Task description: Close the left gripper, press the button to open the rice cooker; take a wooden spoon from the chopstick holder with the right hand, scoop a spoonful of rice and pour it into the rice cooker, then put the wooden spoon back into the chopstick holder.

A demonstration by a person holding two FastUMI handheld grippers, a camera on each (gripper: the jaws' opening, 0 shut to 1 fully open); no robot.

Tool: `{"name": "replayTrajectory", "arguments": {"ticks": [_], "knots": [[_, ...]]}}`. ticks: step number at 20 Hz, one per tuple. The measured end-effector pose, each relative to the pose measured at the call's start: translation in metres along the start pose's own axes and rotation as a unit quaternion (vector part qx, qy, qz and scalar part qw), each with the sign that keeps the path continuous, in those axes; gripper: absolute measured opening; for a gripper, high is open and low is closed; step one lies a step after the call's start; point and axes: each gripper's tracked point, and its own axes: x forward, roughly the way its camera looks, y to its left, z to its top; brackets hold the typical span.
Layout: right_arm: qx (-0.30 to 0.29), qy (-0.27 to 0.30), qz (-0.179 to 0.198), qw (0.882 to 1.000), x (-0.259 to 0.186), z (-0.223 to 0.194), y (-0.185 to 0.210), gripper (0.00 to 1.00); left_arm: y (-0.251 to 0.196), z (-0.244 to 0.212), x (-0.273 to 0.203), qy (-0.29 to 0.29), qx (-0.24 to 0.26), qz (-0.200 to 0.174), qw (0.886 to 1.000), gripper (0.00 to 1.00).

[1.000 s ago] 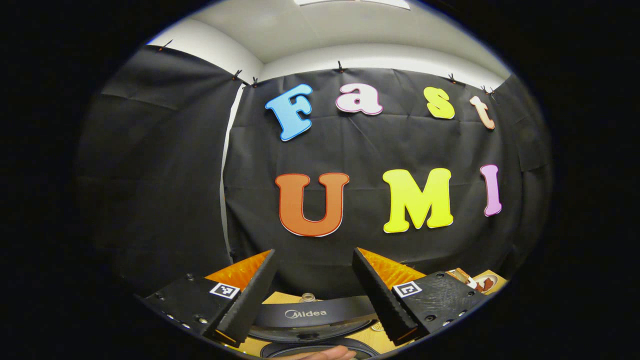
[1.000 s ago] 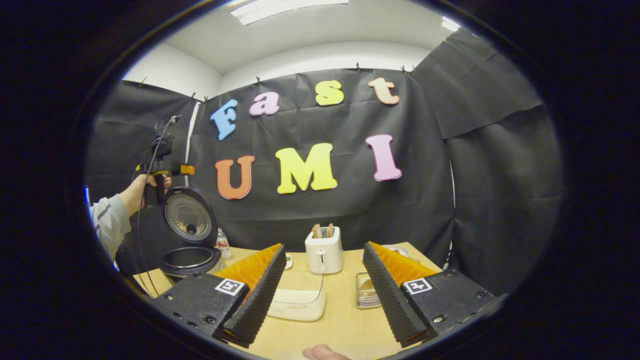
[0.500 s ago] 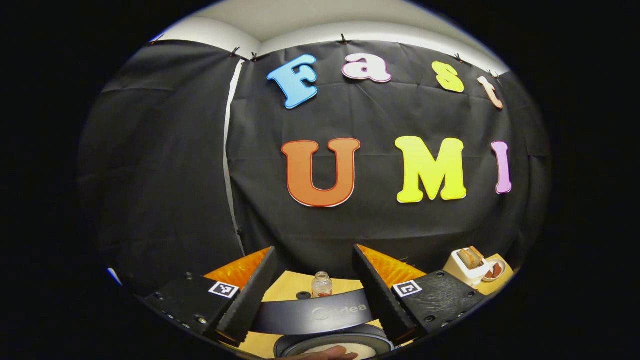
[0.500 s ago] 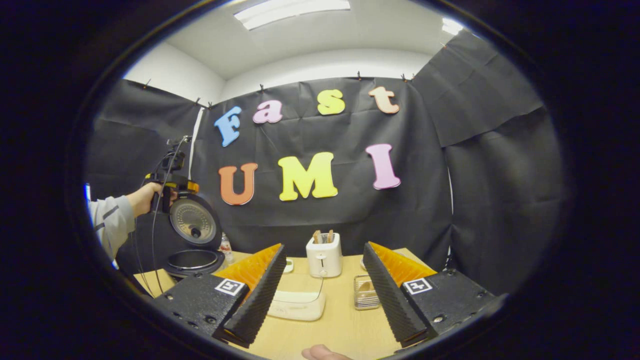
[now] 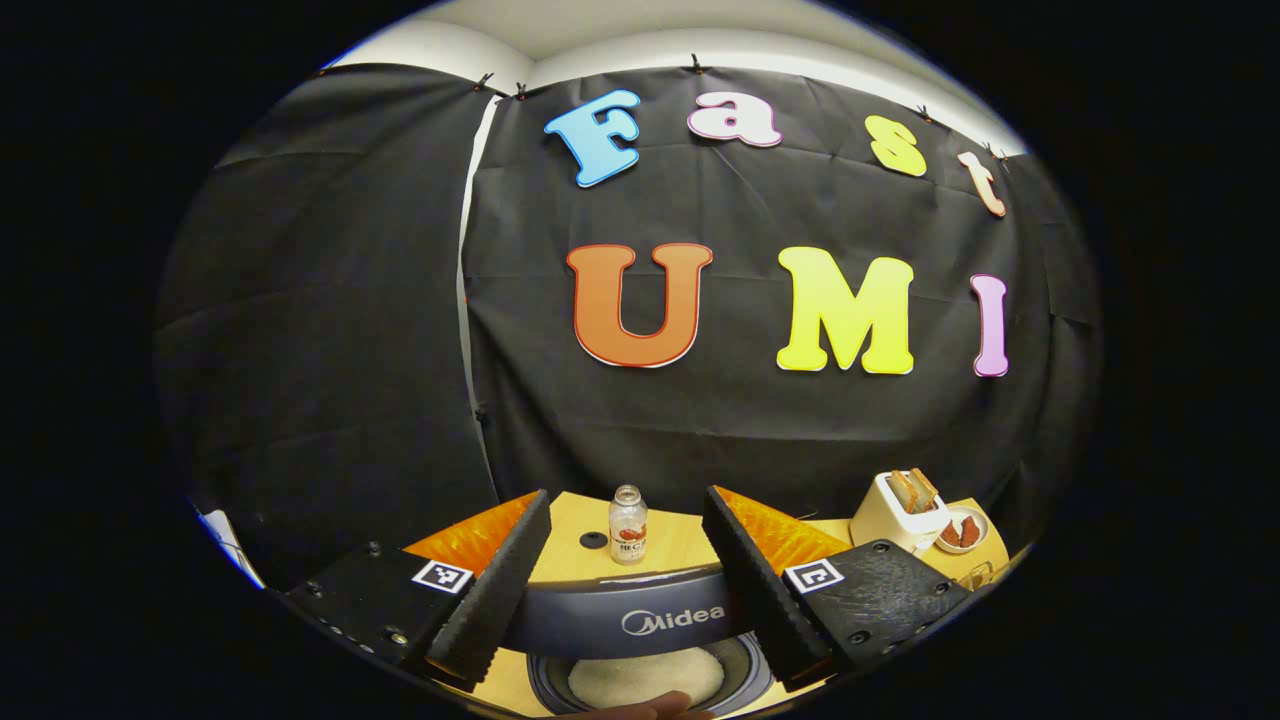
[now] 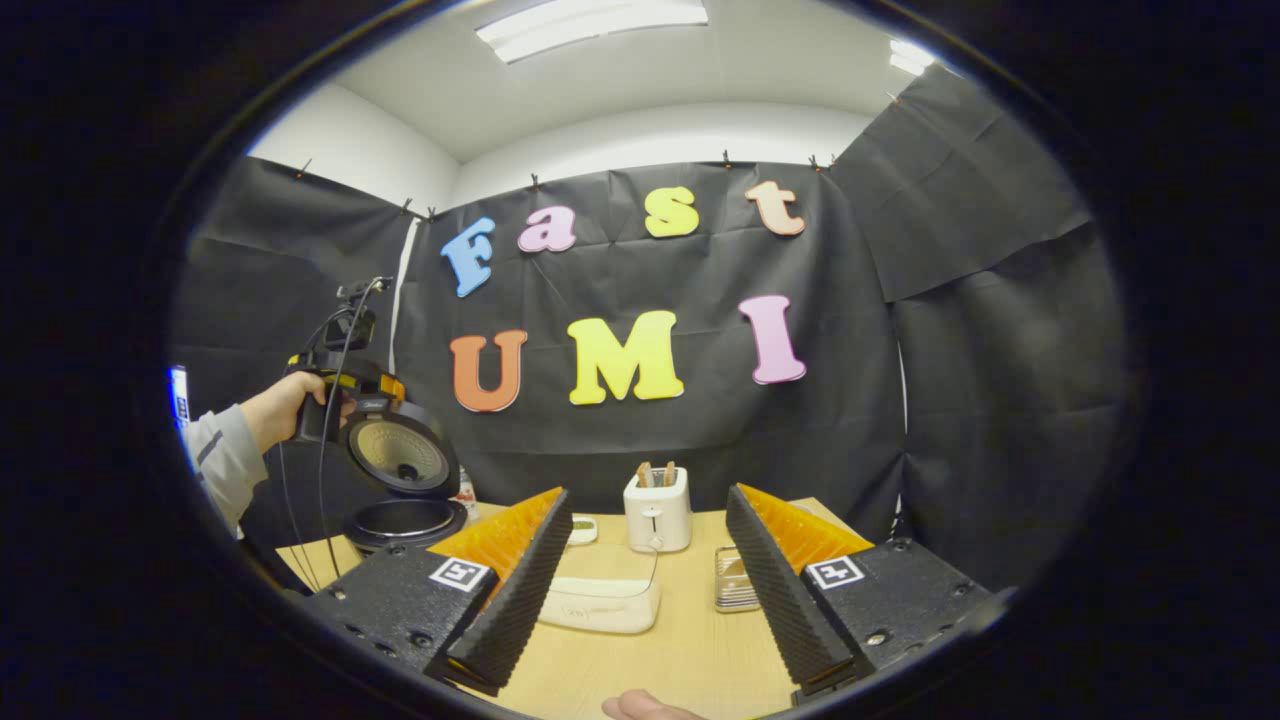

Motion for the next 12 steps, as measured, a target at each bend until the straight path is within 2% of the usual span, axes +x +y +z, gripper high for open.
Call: {"name": "replayTrajectory", "arguments": {"ticks": [2,3,4,12], "knots": [[0.006,0.0,0.002,1.0,-0.002,0.0,0.002,1.0,-0.001,-0.014,-0.013,0.003,-0.013,0.005,1.0,0.98],[0.006,0.002,0.005,1.0,-0.004,-0.003,0.005,0.95,-0.001,-0.019,-0.017,0.003,-0.011,0.007,1.0,0.98],[0.008,0.005,0.003,1.0,-0.006,-0.005,0.004,1.0,-0.002,-0.026,-0.024,0.001,-0.005,0.007,1.0,1.0],[0.012,-0.004,-0.008,1.0,-0.01,0.002,0.0,1.0,-0.01,-0.111,-0.052,0.036,-0.005,0.016,0.999,1.0]]}}
